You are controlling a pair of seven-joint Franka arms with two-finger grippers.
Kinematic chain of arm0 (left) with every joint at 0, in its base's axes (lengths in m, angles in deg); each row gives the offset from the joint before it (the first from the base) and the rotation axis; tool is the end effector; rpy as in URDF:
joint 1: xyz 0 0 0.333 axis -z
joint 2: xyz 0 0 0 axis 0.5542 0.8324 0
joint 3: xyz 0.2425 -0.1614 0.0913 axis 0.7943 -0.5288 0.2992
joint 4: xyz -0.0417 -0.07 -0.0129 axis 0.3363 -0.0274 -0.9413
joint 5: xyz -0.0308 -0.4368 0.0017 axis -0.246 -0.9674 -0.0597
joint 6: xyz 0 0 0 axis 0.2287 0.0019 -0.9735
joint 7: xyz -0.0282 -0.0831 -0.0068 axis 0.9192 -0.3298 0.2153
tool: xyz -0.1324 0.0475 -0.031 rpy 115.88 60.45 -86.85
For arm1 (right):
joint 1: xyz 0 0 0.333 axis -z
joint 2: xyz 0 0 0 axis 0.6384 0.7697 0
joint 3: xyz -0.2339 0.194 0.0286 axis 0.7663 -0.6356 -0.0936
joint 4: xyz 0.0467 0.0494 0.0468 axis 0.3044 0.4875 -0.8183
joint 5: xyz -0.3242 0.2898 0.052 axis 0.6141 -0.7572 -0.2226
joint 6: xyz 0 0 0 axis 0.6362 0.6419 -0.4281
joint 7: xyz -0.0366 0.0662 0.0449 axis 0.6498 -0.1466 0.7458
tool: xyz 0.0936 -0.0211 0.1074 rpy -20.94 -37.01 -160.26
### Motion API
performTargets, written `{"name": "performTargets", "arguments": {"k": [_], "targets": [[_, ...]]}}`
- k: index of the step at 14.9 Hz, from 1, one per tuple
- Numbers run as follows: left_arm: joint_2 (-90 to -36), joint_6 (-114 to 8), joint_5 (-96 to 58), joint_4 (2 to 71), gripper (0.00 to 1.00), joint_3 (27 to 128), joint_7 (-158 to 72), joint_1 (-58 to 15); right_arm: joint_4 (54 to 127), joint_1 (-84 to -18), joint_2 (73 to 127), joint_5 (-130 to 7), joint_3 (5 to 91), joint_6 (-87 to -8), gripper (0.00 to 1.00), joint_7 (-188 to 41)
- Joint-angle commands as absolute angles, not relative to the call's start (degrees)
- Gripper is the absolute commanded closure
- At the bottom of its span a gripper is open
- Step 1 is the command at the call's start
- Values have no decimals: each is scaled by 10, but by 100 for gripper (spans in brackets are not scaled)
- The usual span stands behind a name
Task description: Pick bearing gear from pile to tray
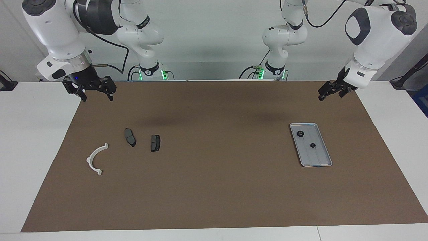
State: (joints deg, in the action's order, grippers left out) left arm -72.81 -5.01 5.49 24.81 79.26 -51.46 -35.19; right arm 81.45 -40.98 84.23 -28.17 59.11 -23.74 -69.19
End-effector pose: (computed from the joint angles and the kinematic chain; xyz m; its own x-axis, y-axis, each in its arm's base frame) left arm 0.5887 -0.0007 0.5129 0.9848 0.1253 -0.1203 0.1269 -0.9919 0.0056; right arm 0.6006 -0.0334 0.5424 0.9995 0.0258 -0.0183 0.0267 -0.9985 0.0481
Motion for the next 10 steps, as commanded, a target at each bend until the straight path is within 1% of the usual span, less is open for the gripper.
{"name": "performTargets", "arguments": {"k": [1, 10], "targets": [[-736, -45, 57, 247, 0, 798, -514, -344, 836, -404, 826, -293, 590, -254, 0, -698], [-734, -54, 54, 246, 0, 785, -512, -332, 837, -404, 826, -293, 590, -254, 0, -697]]}}
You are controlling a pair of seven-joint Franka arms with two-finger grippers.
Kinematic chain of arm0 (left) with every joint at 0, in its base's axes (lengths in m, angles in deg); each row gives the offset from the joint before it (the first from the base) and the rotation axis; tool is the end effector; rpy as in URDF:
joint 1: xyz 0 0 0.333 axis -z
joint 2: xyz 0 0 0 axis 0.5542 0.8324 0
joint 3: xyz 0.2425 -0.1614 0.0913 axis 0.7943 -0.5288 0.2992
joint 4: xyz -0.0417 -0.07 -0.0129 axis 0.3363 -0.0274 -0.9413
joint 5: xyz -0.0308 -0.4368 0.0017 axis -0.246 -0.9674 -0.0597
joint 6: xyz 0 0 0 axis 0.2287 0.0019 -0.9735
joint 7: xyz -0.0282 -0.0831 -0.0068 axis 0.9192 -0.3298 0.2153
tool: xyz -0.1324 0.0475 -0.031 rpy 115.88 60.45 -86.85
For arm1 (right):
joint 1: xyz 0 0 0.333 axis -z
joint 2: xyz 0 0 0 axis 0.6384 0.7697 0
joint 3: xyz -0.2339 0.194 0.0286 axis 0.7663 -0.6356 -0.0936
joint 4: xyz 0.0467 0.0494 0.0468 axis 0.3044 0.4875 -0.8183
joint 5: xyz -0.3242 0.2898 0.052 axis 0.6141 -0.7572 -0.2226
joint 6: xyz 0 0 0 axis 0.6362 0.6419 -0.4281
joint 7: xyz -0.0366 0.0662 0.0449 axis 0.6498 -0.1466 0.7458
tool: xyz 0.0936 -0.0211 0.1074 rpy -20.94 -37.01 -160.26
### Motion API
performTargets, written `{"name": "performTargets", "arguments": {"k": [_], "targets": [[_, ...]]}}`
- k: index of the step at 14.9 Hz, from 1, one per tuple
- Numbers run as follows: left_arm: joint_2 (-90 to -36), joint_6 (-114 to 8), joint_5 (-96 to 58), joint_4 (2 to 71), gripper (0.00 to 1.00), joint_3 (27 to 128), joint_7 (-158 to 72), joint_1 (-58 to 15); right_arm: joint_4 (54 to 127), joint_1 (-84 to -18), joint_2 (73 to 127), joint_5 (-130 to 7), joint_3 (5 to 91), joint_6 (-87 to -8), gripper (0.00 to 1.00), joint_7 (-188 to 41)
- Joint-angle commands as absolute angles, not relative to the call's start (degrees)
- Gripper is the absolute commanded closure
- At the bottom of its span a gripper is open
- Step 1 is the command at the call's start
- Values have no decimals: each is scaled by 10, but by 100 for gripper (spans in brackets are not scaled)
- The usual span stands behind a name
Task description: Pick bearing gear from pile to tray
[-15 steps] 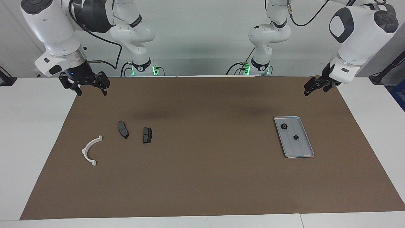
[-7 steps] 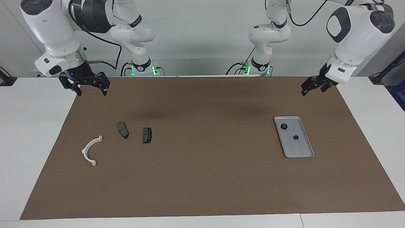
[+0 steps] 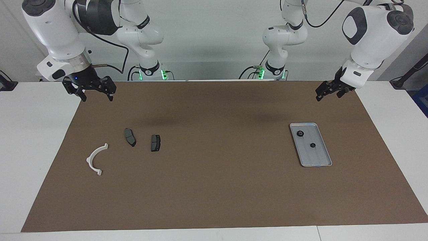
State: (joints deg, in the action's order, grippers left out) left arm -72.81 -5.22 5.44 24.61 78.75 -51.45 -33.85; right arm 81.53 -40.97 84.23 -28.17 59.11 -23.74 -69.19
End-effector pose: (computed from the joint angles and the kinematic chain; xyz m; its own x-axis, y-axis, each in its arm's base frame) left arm 0.5893 -0.0198 0.5149 0.9891 0.0937 -0.1133 0.0951 -0.9954 0.0073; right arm 0.6004 -0.0335 0.5417 0.9995 0.0256 -0.0197 0.0266 -0.9985 0.0480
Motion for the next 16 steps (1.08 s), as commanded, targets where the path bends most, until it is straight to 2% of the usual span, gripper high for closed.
{"name": "performTargets", "arguments": {"k": [1, 4, 16], "targets": [[-733, -55, 54, 246, 0, 784, -513, -332, 837, -405, 826, -293, 590, -254, 0, -697], [-727, -55, 56, 225, 0, 783, -514, -332, 836, -404, 826, -293, 590, -253, 0, -694], [-729, -54, 60, 223, 0, 783, -514, -332, 834, -406, 826, -303, 589, -250, 0, -692]]}}
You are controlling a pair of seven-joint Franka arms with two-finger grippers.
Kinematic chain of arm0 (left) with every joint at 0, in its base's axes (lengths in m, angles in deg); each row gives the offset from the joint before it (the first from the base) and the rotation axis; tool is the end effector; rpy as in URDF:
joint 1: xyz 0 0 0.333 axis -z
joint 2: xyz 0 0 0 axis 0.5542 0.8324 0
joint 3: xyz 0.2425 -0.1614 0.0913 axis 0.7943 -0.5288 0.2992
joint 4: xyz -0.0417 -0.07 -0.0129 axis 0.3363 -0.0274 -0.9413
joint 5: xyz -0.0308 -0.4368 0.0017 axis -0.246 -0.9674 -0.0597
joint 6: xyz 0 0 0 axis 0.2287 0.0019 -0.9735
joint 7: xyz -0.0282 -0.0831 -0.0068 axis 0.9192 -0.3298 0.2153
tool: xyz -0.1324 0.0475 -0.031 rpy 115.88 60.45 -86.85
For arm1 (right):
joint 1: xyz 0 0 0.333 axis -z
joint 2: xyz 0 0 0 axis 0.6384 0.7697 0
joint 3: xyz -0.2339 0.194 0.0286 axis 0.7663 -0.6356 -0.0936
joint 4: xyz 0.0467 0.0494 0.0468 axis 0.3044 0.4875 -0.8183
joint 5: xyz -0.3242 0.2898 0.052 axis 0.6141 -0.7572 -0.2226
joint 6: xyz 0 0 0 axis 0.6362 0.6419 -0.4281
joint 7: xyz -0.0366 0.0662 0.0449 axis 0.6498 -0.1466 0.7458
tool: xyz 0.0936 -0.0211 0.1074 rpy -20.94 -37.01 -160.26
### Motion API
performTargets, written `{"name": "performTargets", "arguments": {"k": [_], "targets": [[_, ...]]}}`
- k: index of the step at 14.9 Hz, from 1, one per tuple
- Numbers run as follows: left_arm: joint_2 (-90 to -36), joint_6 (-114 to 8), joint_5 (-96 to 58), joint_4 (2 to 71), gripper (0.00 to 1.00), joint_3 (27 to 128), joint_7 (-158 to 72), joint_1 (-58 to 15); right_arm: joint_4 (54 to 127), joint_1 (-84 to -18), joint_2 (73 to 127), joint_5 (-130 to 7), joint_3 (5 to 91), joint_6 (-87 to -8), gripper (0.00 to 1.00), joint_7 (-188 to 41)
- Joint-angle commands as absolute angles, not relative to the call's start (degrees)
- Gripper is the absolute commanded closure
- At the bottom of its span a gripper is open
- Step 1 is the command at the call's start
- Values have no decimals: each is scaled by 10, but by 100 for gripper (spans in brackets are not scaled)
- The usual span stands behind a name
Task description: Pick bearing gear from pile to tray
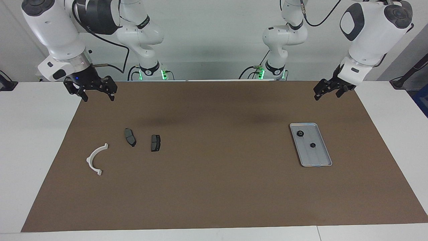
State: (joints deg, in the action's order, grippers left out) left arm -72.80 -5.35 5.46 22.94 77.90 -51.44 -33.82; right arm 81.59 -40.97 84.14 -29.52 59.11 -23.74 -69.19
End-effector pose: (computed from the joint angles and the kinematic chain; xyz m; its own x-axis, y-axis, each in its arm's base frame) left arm 0.5927 -0.0290 0.5298 0.9935 0.0785 -0.0824 0.0797 -0.9968 0.0108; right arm 0.6001 -0.0303 0.5419 0.9996 0.0242 -0.0175 0.0246 -0.9994 0.0245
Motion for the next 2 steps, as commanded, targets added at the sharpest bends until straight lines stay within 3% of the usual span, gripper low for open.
{"name": "performTargets", "arguments": {"k": [1, 2], "targets": [[-729, -55, 60, 223, 0, 783, -514, -332, 834, -406, 826, -302, 589, -250, 0, -692], [-729, -54, 60, 223, 0, 783, -514, -332, 834, -408, 826, -302, 589, -250, 0, -691]]}}
